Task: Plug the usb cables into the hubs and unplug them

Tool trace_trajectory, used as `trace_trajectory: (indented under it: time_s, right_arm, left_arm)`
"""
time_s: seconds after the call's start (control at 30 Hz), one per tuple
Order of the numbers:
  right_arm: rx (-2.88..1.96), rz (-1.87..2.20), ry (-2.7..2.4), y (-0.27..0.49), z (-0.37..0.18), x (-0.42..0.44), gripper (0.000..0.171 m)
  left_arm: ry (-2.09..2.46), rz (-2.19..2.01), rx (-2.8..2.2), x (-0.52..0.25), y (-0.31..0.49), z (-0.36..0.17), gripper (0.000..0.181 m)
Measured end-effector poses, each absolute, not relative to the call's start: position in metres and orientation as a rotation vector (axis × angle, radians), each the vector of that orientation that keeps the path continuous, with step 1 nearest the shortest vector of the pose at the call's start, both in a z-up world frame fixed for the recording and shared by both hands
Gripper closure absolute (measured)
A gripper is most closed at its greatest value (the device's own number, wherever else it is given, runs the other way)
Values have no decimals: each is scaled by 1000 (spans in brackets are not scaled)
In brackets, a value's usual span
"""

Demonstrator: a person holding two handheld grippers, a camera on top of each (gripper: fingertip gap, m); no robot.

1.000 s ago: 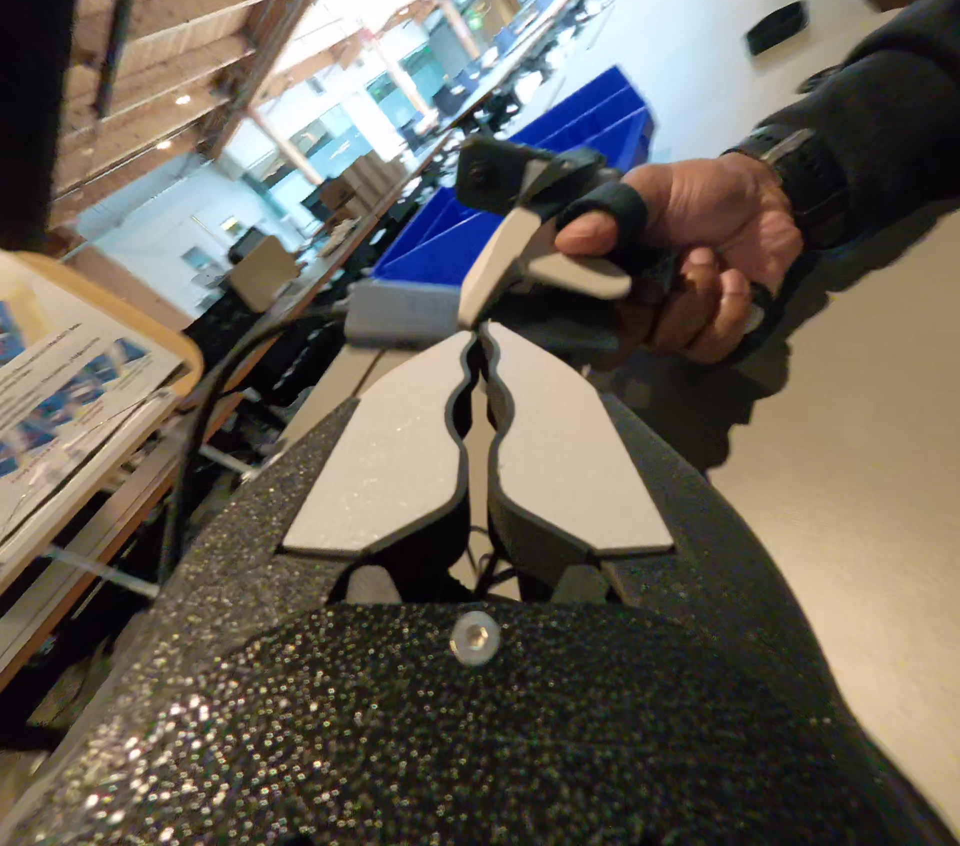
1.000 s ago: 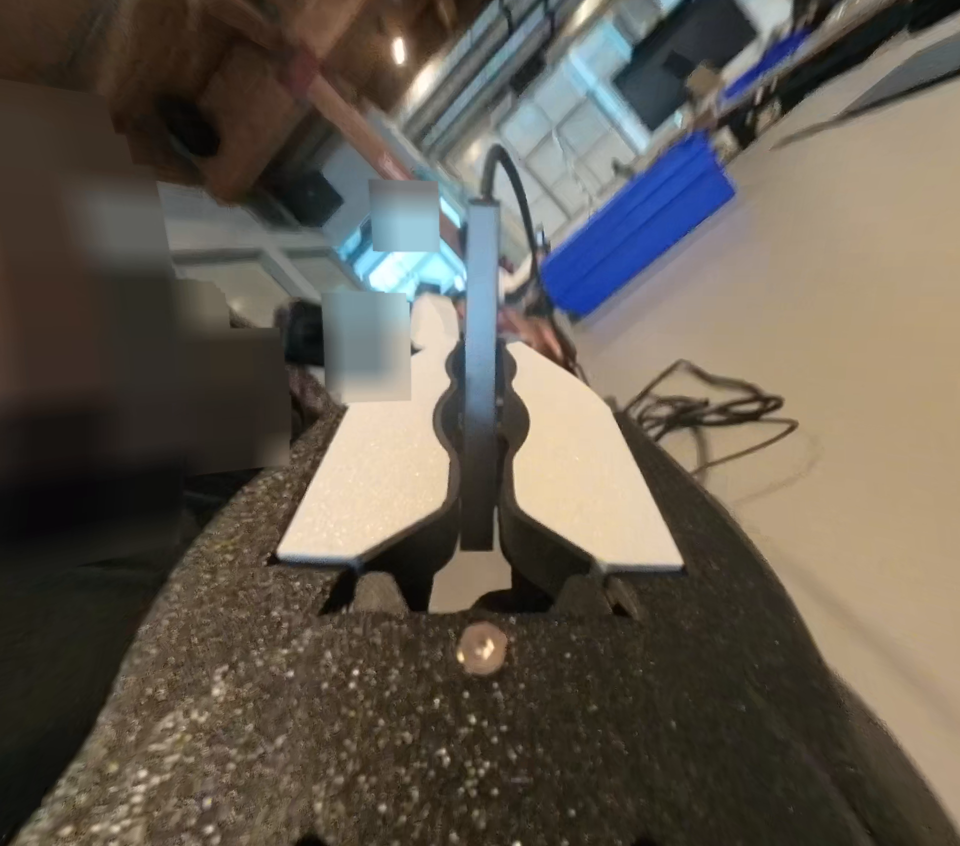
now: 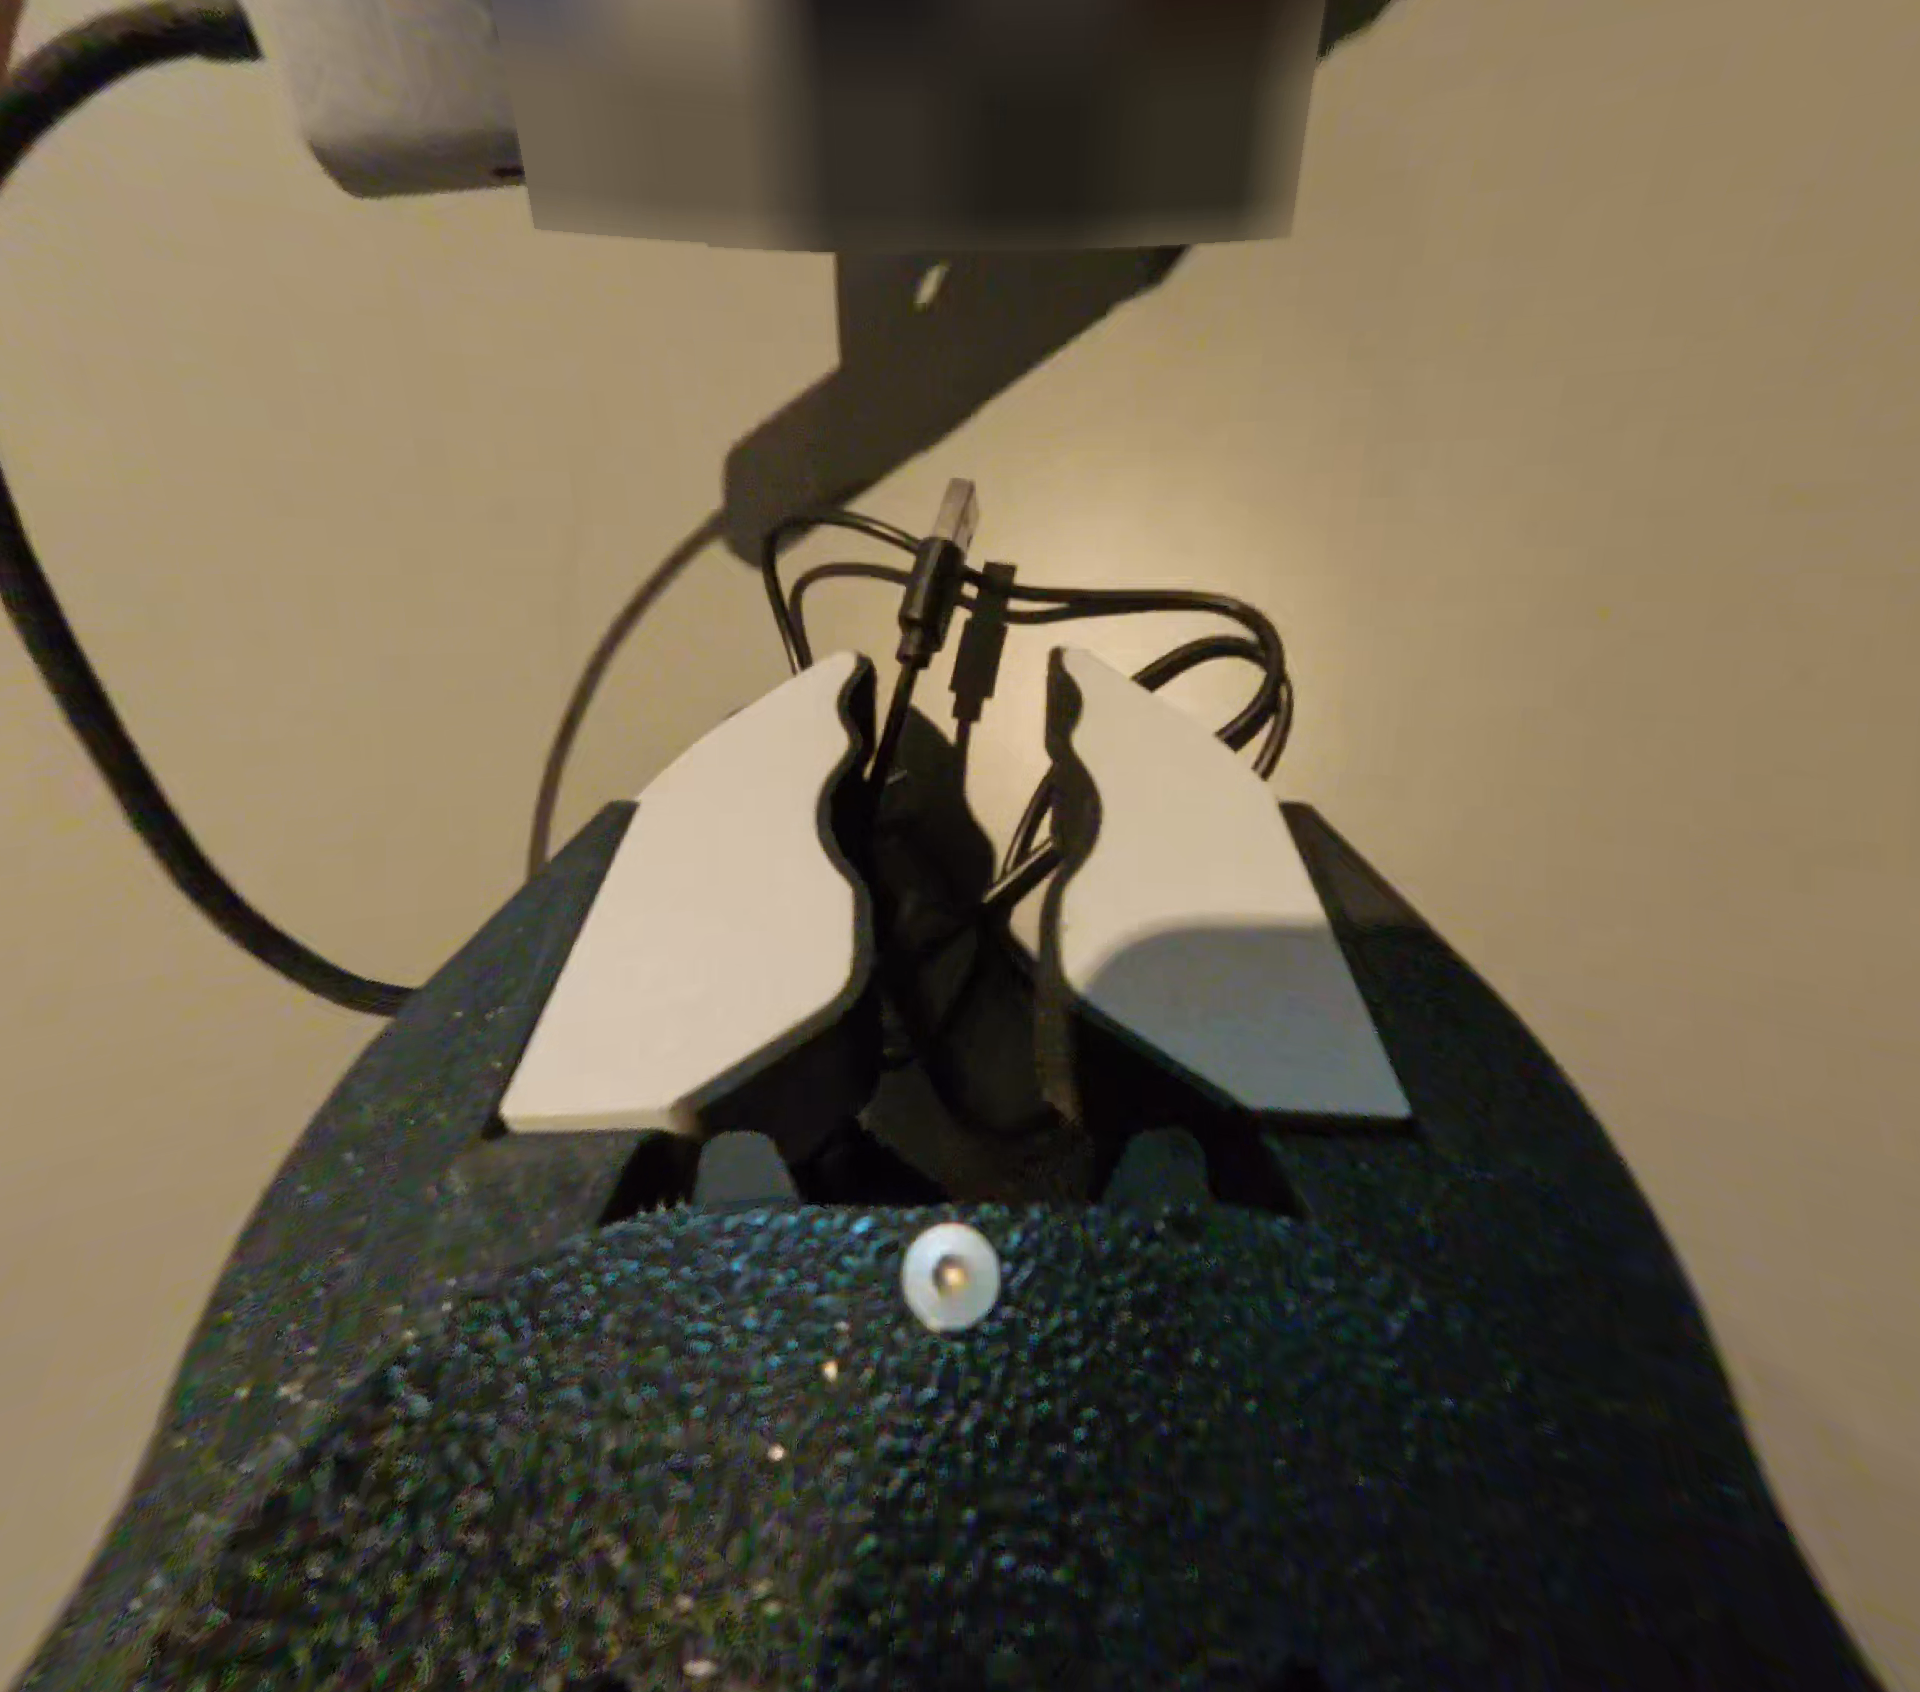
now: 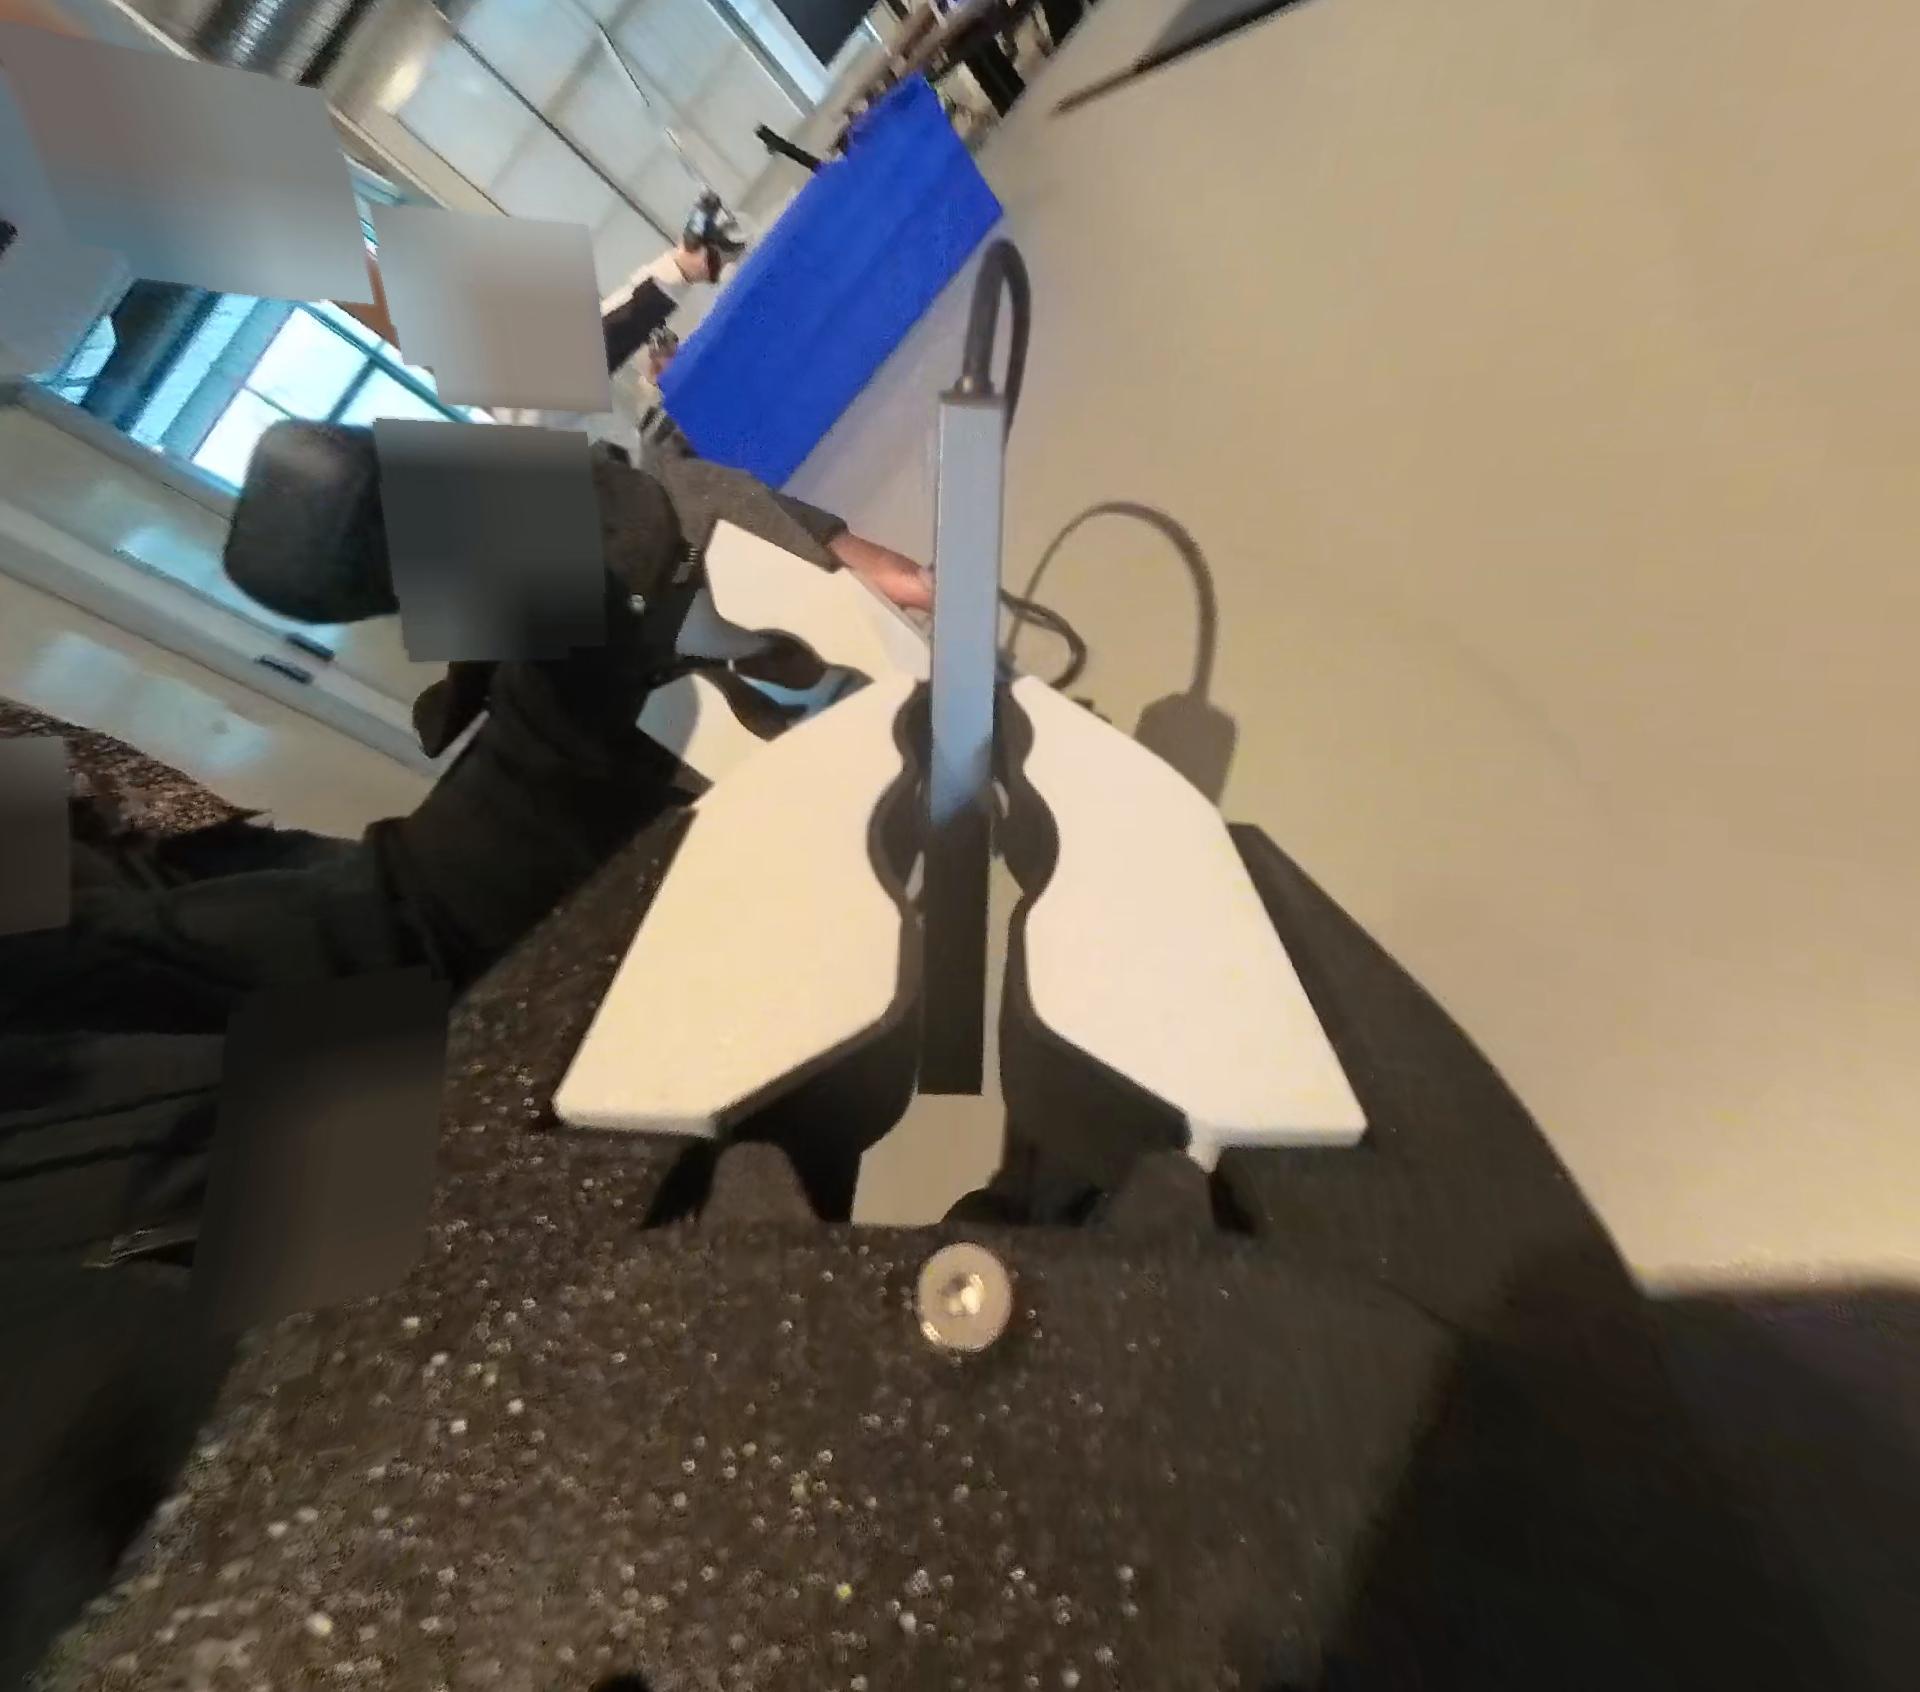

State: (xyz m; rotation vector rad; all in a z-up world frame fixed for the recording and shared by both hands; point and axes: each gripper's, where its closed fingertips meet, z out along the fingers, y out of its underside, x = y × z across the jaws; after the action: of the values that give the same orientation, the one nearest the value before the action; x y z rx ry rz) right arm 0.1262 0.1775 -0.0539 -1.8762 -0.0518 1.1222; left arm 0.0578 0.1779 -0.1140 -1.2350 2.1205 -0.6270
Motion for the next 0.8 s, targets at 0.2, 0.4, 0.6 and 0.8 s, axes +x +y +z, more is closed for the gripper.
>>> trace_trajectory:
  time_s: [0.2, 0.4, 0.6, 0.8]
  right_arm:
    - [-2094, 1183, 28, 175, -86, 122, 160]
    - [-2153, 1233, 48, 176, -94, 119, 160]
    - [-2140, 1251, 3, 173, -91, 115, 159]
    - [-2080, 1269, -25, 171, -82, 114, 160]
  left_arm:
    - [2138, -593, -1257, 65, 176, -126, 174]
    - [2069, -648, -1269, 66, 178, -113, 175]
    - [2029, -791, -1272, 69, 171, -104, 175]
    - [1878, -1099, -950, 67, 146, -53, 175]
